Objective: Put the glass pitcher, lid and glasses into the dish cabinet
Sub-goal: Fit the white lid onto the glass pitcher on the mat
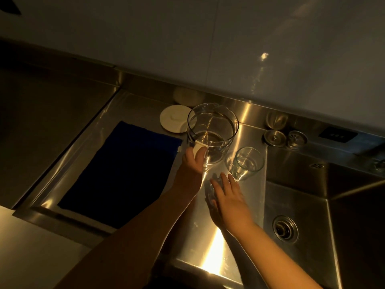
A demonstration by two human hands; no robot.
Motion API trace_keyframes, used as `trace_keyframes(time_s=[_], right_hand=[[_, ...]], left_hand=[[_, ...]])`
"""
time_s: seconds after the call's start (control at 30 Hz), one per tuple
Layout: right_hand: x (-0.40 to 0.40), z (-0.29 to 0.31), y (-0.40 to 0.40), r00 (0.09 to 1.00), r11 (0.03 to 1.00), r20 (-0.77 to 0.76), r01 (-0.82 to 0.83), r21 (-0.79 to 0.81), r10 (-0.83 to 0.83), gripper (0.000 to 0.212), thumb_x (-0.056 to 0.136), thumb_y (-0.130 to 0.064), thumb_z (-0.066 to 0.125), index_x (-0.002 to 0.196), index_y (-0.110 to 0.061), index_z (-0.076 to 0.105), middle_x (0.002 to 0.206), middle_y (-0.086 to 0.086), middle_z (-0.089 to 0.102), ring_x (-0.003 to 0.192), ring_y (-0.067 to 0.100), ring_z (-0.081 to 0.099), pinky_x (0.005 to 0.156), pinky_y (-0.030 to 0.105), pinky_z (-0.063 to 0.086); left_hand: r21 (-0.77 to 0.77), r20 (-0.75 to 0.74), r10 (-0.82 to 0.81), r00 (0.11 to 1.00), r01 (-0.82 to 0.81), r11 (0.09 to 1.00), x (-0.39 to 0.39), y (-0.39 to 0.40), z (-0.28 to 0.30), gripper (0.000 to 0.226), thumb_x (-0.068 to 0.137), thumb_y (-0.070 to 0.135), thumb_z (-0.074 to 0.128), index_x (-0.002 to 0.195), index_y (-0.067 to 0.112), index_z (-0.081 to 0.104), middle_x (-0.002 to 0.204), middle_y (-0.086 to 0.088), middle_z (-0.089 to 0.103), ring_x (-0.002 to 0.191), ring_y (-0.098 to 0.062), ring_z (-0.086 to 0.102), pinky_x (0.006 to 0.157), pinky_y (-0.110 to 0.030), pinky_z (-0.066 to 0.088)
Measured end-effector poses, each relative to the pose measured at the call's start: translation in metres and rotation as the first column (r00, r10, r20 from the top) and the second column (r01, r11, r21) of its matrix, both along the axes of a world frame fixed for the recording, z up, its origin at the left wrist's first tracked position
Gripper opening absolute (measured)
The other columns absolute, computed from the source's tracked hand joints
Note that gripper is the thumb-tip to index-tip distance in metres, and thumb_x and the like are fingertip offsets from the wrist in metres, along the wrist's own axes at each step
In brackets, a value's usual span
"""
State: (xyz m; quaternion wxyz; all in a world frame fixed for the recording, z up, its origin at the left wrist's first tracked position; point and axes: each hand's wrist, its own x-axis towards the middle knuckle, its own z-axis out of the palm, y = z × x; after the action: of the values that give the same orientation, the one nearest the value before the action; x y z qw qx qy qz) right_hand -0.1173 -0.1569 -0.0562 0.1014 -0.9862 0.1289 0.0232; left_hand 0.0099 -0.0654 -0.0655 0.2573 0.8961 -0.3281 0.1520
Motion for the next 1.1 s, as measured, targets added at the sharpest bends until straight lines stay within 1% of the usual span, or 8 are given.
trace_keyframes(time_s=[0.1,0.23,0.33,0.47,0.63,0.77,0.87,1.1], right_hand=[[-0.001,0.009,-0.004,0.998,0.999,-0.038,-0.047,-0.014,0.047,0.059,0.081,-0.035,0.067,0.133,-0.013,0.051,0.138,0.018,0.047,0.127,0.041,0.044,0.102,0.042,0.026],[0.005,0.025,-0.007,0.999,0.988,0.026,-0.037,0.148,0.033,0.069,0.095,-0.043,0.044,0.15,-0.022,0.008,0.158,0.005,-0.003,0.145,0.024,-0.003,0.116,0.035,0.001],[0.017,0.042,-0.003,0.974,0.978,0.226,-0.07,0.195,0.025,0.076,0.09,-0.034,0.055,0.15,-0.022,0.01,0.158,0.005,-0.001,0.145,0.023,-0.002,0.116,0.043,0.014],[0.05,0.063,0.002,0.93,0.987,0.359,-0.121,0.102,0.077,0.074,0.09,-0.027,0.056,0.149,-0.018,0.013,0.158,0.008,0.002,0.145,0.024,-0.005,0.116,0.041,0.01],[0.082,0.065,0.006,0.944,0.987,0.293,-0.161,0.002,0.153,0.068,0.082,-0.009,0.062,0.143,-0.004,0.032,0.147,0.017,0.034,0.139,0.032,0.024,0.115,0.046,0.013],[0.091,0.069,0.012,0.931,0.978,0.3,-0.203,-0.045,0.207,0.07,0.062,-0.009,0.075,0.128,-0.006,0.051,0.112,0.013,0.06,0.106,0.033,0.054,0.099,0.045,0.033],[0.099,0.077,0.018,0.932,0.983,0.312,-0.176,-0.05,0.183,0.06,0.059,-0.011,0.08,0.115,-0.016,0.059,0.098,0.004,0.064,0.093,0.029,0.06,0.081,0.035,0.034],[0.112,0.092,0.031,0.909,0.976,0.364,-0.16,-0.149,0.204,0.041,0.07,-0.01,0.074,0.106,-0.023,0.06,0.091,-0.001,0.067,0.083,0.024,0.062,0.071,0.03,0.034]], left_hand=[[0.041,-0.024,0.007,1.0,-0.006,0.999,0.0,0.0,-0.003,0.033,0.098,0.015,0.043,0.127,0.003,0.054,0.102,-0.019,0.058,0.078,-0.015,0.054,0.072,-0.02,0.048],[0.098,-0.113,0.033,0.993,-0.022,0.995,-0.004,0.009,-0.001,0.044,0.092,0.022,0.045,0.134,0.009,0.043,0.112,-0.016,0.054,0.086,-0.014,0.052,0.078,-0.016,0.04],[0.11,-0.13,0.022,0.991,-0.008,0.994,-0.008,0.017,0.007,0.05,0.085,0.027,0.049,0.132,0.014,0.037,0.117,-0.016,0.051,0.093,-0.017,0.057,0.083,-0.024,0.045],[-0.021,-0.17,0.026,0.985,-0.03,0.999,-0.01,0.024,0.013,0.05,0.082,0.022,0.07,0.126,0.014,0.046,0.11,-0.013,0.055,0.088,-0.014,0.058,0.075,-0.022,0.05],[0.008,-0.149,0.07,0.986,-0.069,0.998,-0.003,0.037,0.023,0.061,0.064,0.011,0.083,0.119,0.005,0.057,0.103,-0.015,0.061,0.085,-0.02,0.064,0.074,-0.018,0.045],[0.036,-0.103,0.047,0.994,-0.044,0.998,0.008,0.054,0.029,0.064,0.059,0.011,0.087,0.117,0.007,0.059,0.102,-0.012,0.062,0.083,-0.019,0.064,0.069,-0.02,0.05],[0.023,-0.069,0.006,0.998,-0.005,1.0,0.016,0.065,0.027,0.067,0.063,0.012,0.084,0.121,0.01,0.052,0.104,-0.013,0.062,0.084,-0.018,0.064,0.071,-0.023,0.054],[0.045,-0.202,-0.006,0.979,0.016,0.999,0.031,0.082,0.038,0.086,0.065,0.014,0.083,0.134,0.021,0.034,0.122,-0.01,0.054,0.099,-0.019,0.06,0.073,-0.023,0.053]])
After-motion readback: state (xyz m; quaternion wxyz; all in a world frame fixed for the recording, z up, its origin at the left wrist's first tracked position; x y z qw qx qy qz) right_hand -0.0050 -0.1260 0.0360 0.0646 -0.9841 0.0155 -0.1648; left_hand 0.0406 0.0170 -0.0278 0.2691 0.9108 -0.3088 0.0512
